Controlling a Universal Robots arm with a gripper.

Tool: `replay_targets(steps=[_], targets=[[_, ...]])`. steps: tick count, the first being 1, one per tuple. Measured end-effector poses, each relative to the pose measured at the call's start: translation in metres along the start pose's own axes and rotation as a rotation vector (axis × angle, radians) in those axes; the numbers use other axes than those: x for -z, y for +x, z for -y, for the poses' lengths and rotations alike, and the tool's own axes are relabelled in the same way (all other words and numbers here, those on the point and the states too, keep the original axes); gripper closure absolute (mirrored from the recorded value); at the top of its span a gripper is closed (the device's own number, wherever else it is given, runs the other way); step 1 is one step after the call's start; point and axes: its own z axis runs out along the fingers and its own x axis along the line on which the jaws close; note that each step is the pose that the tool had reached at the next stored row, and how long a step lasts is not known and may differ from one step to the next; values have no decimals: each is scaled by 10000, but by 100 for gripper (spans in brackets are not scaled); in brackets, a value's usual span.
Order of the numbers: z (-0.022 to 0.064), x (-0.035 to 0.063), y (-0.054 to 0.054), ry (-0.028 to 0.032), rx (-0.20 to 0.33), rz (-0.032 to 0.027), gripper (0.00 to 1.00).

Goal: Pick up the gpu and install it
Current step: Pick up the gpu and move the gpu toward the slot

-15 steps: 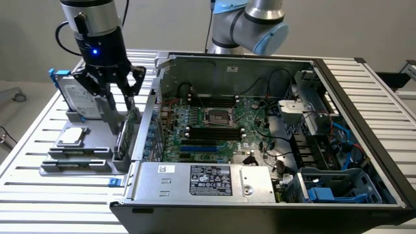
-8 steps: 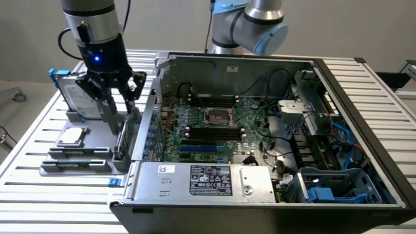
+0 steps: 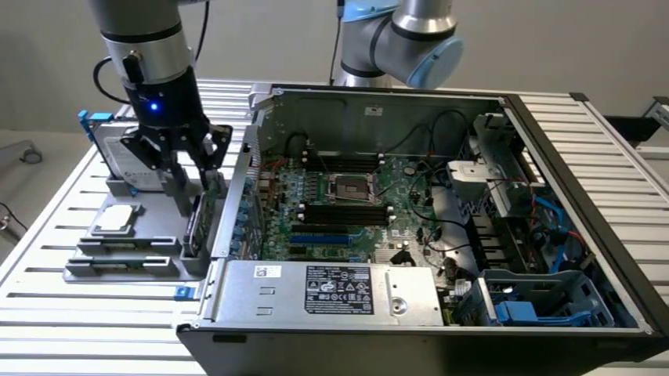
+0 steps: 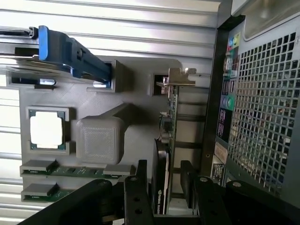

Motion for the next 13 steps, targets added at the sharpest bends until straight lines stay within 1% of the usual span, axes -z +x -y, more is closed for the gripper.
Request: replay_targets(steps=[1, 3, 5, 6, 7, 8, 9, 11, 13], targets=[[2, -18, 3, -19, 0, 4, 58], [9, -42, 4, -96, -3, 35, 58], [17, -59, 4, -226, -4, 85, 58], [28, -66, 5, -310, -6, 104, 58], [57, -75, 8, -397, -6, 118, 58], [90, -87, 11, -455, -6, 126, 58], [122, -99, 14, -500, -6, 129, 58], [168, -130, 17, -566, -7, 135, 58], [176, -167, 18, -610, -8, 140, 58]])
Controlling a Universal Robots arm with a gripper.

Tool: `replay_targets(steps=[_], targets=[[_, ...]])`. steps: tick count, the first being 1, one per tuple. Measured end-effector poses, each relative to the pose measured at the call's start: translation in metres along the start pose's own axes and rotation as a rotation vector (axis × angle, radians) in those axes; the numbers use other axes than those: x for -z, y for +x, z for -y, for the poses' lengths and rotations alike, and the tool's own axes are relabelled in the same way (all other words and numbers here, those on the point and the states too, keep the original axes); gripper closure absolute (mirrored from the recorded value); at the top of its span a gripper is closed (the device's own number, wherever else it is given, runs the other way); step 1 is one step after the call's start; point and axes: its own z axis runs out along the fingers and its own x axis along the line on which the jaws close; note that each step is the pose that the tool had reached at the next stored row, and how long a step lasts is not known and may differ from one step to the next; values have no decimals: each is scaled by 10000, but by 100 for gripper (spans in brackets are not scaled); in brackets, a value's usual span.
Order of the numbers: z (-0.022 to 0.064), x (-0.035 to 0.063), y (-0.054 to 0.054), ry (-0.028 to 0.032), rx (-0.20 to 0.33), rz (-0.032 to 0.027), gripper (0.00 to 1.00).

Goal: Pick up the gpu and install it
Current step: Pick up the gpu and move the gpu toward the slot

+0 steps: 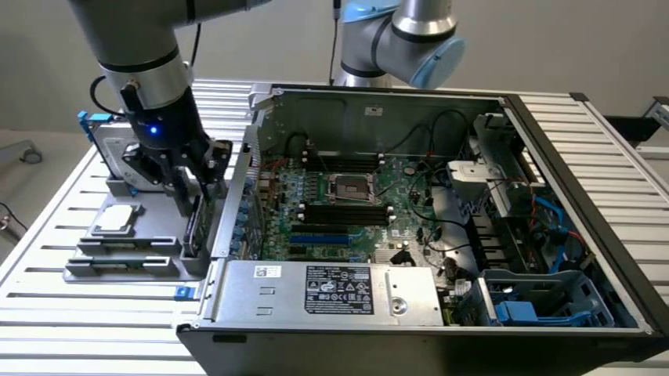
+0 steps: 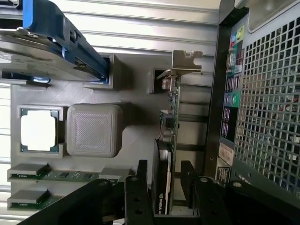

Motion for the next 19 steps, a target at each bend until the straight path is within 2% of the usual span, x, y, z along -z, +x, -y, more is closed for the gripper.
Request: replay_targets(steps=[7, 12, 14, 16, 19], targets=[[3, -122, 6, -80, -1, 5, 58], [4, -147, 6, -109, -4, 3, 58], [3, -149, 6, -115, -5, 6, 60], [3, -150, 6, -119, -7, 7, 73], [3, -150, 6, -121, -5, 8, 74]])
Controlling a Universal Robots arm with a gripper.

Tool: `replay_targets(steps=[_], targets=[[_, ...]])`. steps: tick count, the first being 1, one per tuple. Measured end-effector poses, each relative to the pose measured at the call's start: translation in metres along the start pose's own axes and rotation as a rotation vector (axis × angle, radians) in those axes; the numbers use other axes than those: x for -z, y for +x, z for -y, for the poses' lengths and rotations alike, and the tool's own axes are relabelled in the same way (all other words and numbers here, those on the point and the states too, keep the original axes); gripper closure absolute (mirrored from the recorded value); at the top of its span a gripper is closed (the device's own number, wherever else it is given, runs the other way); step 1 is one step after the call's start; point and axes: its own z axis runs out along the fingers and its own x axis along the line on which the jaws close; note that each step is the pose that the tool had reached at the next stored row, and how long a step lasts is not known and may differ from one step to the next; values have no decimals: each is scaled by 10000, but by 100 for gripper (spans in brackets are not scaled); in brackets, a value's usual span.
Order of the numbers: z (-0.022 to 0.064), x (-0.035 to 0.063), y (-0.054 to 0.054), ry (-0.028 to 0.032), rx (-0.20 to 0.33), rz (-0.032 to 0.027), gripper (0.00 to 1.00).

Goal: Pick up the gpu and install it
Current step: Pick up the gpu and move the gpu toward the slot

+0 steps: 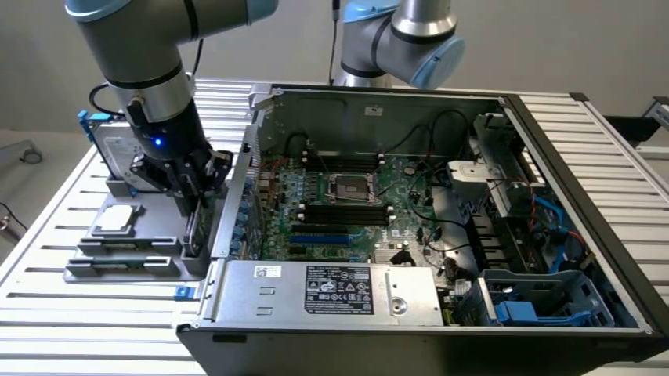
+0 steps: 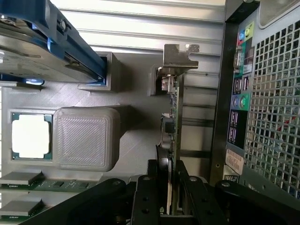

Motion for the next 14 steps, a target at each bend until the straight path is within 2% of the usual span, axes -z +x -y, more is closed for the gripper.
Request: replay_targets(steps=[7, 14], targets=[[0, 4, 0, -22, 0, 4, 74], [-7, 108, -1, -86, -1, 6, 74]])
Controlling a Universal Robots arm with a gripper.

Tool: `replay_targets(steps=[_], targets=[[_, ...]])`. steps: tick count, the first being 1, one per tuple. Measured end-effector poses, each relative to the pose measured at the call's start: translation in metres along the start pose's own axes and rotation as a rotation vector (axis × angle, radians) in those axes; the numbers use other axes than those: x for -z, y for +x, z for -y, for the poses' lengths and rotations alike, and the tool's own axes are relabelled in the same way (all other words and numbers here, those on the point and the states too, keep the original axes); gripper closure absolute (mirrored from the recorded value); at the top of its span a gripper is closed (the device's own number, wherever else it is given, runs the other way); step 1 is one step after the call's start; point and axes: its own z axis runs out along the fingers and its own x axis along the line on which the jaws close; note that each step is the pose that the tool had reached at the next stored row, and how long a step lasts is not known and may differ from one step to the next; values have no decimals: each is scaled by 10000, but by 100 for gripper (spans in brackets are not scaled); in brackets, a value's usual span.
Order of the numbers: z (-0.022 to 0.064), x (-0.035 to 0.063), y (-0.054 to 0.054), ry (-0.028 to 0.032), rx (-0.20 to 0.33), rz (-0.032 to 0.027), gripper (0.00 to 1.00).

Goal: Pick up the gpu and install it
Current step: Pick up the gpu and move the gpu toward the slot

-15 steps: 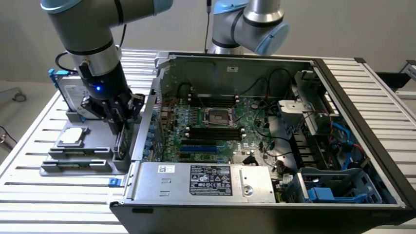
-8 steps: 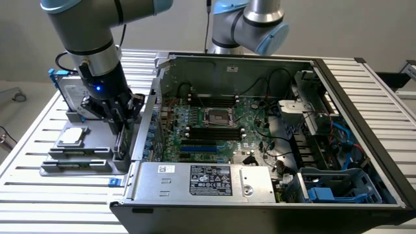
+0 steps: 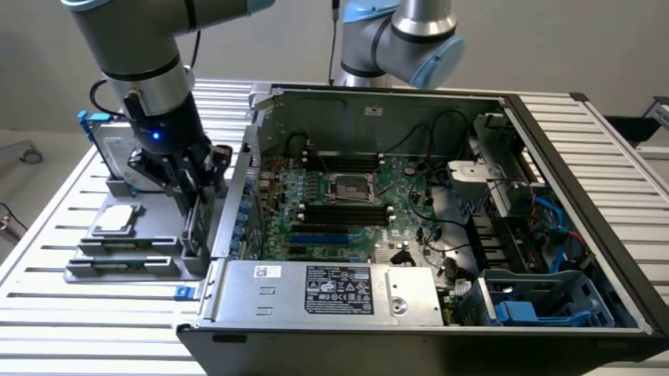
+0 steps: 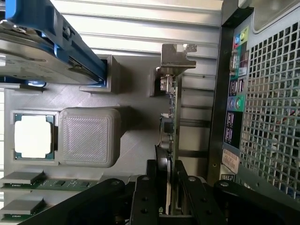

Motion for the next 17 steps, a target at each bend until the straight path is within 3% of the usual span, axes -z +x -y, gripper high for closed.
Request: replay_targets(steps=[9, 17], targets=[[-20, 243, -5, -103, -1, 8, 74], [-40, 547, -10, -126, -1, 10, 74]])
